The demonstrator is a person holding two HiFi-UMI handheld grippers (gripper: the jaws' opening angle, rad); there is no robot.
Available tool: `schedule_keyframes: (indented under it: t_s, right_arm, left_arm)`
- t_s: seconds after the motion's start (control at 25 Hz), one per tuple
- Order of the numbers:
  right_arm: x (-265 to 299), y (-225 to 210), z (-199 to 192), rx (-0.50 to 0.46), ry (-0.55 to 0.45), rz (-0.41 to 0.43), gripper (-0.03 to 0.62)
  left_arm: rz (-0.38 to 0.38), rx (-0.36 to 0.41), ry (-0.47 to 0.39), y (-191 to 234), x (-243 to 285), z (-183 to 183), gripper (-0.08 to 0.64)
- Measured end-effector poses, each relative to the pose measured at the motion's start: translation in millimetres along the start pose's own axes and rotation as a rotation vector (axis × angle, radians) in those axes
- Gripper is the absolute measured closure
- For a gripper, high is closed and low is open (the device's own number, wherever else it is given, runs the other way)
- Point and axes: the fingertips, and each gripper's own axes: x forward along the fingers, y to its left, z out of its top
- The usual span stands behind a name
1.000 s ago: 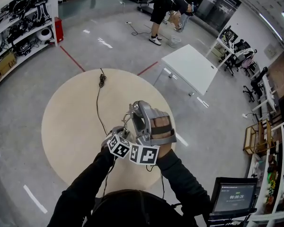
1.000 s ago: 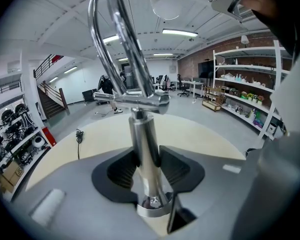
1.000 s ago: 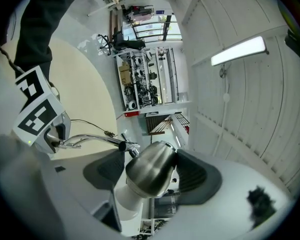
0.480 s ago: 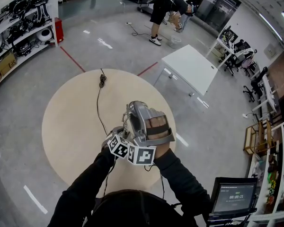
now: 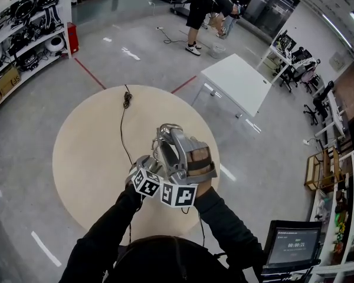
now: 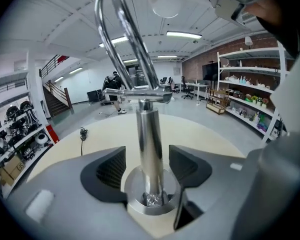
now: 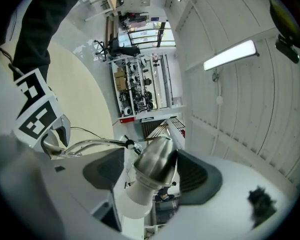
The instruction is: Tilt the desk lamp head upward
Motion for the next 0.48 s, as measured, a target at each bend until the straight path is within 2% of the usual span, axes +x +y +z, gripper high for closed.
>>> schedule_keyframes:
  t_s: [0.24,0.36,0.48]
  right_arm:
    - [-18,4,-8,0.112,-0.003,0.004,0.252]
    - [-38,-1,-13,0.269,-0.012,0.023,0.253]
    - [-58,-4,-26,0.476,-0.013,0.063,0.253]
  left_arm:
    - [-0.028,-0.037,-0.01,-2,-14,-9,0.284]
    - [-0.051,-0.082,-0.037,-14,-38,-13,0.284]
    - [-0.063,-0.172,-0.106,-18,-68,-8,0.285]
